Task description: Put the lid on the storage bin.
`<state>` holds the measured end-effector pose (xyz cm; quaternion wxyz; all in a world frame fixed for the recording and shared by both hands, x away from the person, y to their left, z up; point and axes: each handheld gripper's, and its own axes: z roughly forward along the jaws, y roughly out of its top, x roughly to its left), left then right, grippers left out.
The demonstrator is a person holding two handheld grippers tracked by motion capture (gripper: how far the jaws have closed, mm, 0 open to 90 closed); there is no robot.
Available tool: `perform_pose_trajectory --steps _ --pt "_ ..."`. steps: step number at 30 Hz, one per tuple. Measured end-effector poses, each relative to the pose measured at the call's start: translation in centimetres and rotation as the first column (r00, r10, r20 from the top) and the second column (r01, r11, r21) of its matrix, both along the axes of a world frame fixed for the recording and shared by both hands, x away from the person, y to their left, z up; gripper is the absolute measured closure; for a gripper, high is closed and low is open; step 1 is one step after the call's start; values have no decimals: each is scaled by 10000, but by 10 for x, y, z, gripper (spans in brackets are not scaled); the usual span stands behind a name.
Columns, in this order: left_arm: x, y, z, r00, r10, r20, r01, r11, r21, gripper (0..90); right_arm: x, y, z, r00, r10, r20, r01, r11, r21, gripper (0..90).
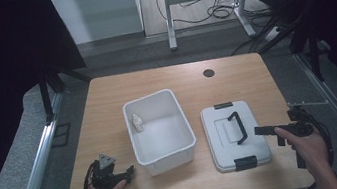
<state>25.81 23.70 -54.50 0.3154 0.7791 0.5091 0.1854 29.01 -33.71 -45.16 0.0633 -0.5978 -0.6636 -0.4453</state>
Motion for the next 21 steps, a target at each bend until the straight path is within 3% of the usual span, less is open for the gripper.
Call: perform_pose_trajectory --steps 13,21 --pt "0 0 0 10000 8 3 -8 10000 -3 117 9 10 8 9987 365 -366 -374 9990 -244 339" --pt "0 0 0 10000 0 3 0 10000 -2 118 21 22 22 9964 710 -470 -736 9958 -553 339"
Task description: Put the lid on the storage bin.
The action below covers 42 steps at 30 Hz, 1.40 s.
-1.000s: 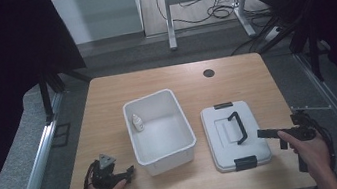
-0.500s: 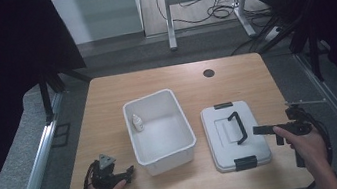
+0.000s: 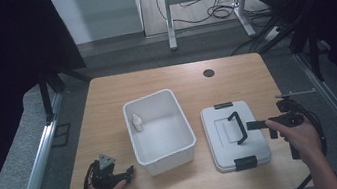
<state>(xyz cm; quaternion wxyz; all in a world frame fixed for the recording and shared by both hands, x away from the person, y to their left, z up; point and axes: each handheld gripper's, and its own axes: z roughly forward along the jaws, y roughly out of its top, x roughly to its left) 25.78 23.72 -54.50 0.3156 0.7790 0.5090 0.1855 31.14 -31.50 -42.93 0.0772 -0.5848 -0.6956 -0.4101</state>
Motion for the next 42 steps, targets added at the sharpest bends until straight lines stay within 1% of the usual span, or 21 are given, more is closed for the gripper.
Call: perform_pose_trajectory --steps 2,6,7,8,11,12,14,15,16,19,21,23,25,26,28,30,31,33,36,37,42 --pt "0 0 0 10000 0 -1 0 10000 -2 118 1 2 2 10000 24 -2 -24 10000 -32 339" --pt "0 0 0 10000 0 3 0 10000 -5 118 8 8 7 9997 165 -187 -169 9996 -237 339" --pt "0 0 0 10000 1 4 -1 10000 -6 118 12 12 9 9991 187 -379 -200 9993 -331 339" --pt "0 0 0 10000 3 4 -3 10000 -8 118 12 12 9 9991 187 -379 -200 9993 -331 339" --pt "0 0 0 10000 14 10 -14 10000 -19 118 19 15 10 9979 196 -618 -225 9987 -459 339" --pt "0 0 0 10000 19 11 -19 10000 -20 118 24 18 11 9961 185 -862 -224 9987 -452 339" --pt "0 0 0 10000 28 14 -28 10000 -31 118 29 19 11 9942 220 -1057 -278 9981 -544 339" --pt "0 0 0 10000 25 12 -25 10000 -24 118 29 19 11 9942 220 -1057 -278 9981 -544 339" --pt "0 0 0 10000 27 13 -27 10000 -30 118 34 22 12 9918 224 -1255 -303 9976 -615 347" --pt "0 0 0 10000 24 11 -24 10000 -25 118 39 24 12 9895 305 -1415 -405 9968 -688 352" --pt "0 0 0 10000 30 8 -29 10000 -30 118 46 29 14 9854 357 -1667 -514 9945 -910 361" --pt "0 0 0 10000 27 7 -27 10000 -22 118 50 31 15 9845 379 -1712 -579 9919 -1133 367" --pt "0 0 0 10000 27 7 -27 10000 -22 118 52 33 15 9831 381 -1792 -601 9911 -1190 368" --pt "0 0 0 10000 29 7 -29 10000 -25 118 56 35 15 9806 447 -1911 -705 9890 -1301 374" --pt "0 0 0 10000 29 6 -29 10000 -24 118 58 36 14 9792 492 -1967 -761 9884 -1317 380" --pt "0 0 0 10000 29 7 -29 10000 -24 118 63 39 12 9740 567 -2192 -914 9842 -1518 387" --pt "0 0 0 10000 29 -1 -29 10000 -18 118 63 39 12 9740 567 -2192 -914 9842 -1518 387" --pt "0 0 0 10000 32 0 -32 10000 -24 118 67 41 7 9702 625 -2341 -1036 9804 -1677 402" --pt "0 0 0 10000 31 -1 -31 10000 -21 118 71 42 4 9691 594 -2394 -1055 9772 -1845 425" --pt "0 0 0 10000 29 -2 -29 10000 -16 118 72 42 2 9678 639 -2433 -1133 9742 -1949 427" --pt "0 0 0 10000 32 2 -32 10000 -25 118 75 42 -4 9640 504 -2611 -1085 9710 -2128 437"
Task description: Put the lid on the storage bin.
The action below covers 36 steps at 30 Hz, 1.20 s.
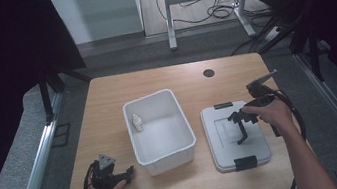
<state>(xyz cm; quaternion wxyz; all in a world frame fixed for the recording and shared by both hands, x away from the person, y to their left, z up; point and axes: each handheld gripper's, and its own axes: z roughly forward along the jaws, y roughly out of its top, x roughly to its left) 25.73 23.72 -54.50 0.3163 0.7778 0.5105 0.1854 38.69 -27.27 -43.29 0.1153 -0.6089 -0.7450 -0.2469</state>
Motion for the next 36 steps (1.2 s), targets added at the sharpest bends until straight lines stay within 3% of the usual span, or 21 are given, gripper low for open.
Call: perform_pose_trajectory --steps 9,22,29,36 --pt "0 0 0 10000 0 9 0 10000 -6 118 8 -4 -16 9982 -419 -427 409 9989 -227 563" --pt "0 0 0 10000 -4 6 4 10000 1 118 10 1 -27 9938 -415 -1028 333 9962 -805 739" --pt "0 0 0 10000 -2 8 2 10000 -6 118 11 2 -28 9910 -539 -1225 455 9964 -710 834" --pt "0 0 0 10000 -5 5 5 10000 1 118 10 2 -28 9888 -735 -1296 653 9957 -660 843"
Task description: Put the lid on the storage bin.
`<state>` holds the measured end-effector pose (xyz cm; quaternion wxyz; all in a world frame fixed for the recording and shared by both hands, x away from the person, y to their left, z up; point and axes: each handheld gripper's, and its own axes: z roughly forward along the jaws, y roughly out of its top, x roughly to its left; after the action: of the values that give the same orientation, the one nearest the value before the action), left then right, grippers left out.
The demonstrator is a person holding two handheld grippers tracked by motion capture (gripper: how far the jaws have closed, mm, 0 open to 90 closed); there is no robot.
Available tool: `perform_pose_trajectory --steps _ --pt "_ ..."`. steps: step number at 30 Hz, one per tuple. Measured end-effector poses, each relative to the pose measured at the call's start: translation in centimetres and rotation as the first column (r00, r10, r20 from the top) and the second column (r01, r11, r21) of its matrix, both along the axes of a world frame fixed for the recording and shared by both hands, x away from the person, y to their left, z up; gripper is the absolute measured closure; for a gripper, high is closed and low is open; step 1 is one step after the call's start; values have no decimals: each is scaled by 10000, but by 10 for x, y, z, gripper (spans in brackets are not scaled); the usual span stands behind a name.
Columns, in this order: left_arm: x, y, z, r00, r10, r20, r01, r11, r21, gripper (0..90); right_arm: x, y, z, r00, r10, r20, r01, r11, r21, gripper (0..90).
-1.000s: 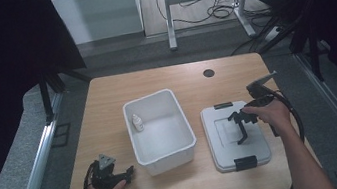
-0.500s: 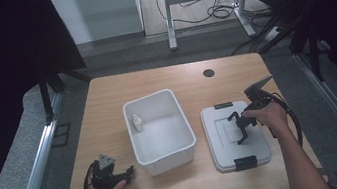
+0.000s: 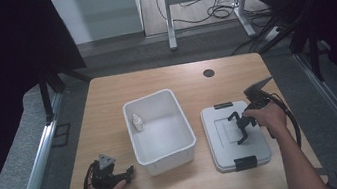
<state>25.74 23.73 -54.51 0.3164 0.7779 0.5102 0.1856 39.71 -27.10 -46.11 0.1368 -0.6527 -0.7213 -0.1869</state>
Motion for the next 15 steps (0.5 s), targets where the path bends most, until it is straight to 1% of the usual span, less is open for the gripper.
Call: perform_pose_trajectory --steps 2,3,6,8,12,14,15 --pt "0 0 0 10000 4 2 -4 10000 -8 118 -1 -1 -1 10000 -89 11 89 9999 87 845" --pt "0 0 0 10000 1 3 -1 10000 -5 118 -1 -3 -1 9998 -214 -8 214 9994 262 847" --pt "0 0 0 10000 0 0 0 10000 -3 118 -3 -5 -2 9993 -373 61 371 9986 371 850" --pt "0 0 0 10000 -2 -1 2 10000 -2 118 -3 -5 -2 9992 -379 127 374 9987 342 850" --pt "0 0 0 10000 0 0 0 10000 0 118 -5 -6 -1 9992 -397 102 392 9983 436 851" --pt "0 0 0 10000 2 3 -2 10000 -8 118 -5 -6 1 9990 -432 130 424 9978 501 851" --pt "0 0 0 10000 3 2 -3 10000 -7 118 -6 -6 5 9989 -428 185 418 9978 517 851"
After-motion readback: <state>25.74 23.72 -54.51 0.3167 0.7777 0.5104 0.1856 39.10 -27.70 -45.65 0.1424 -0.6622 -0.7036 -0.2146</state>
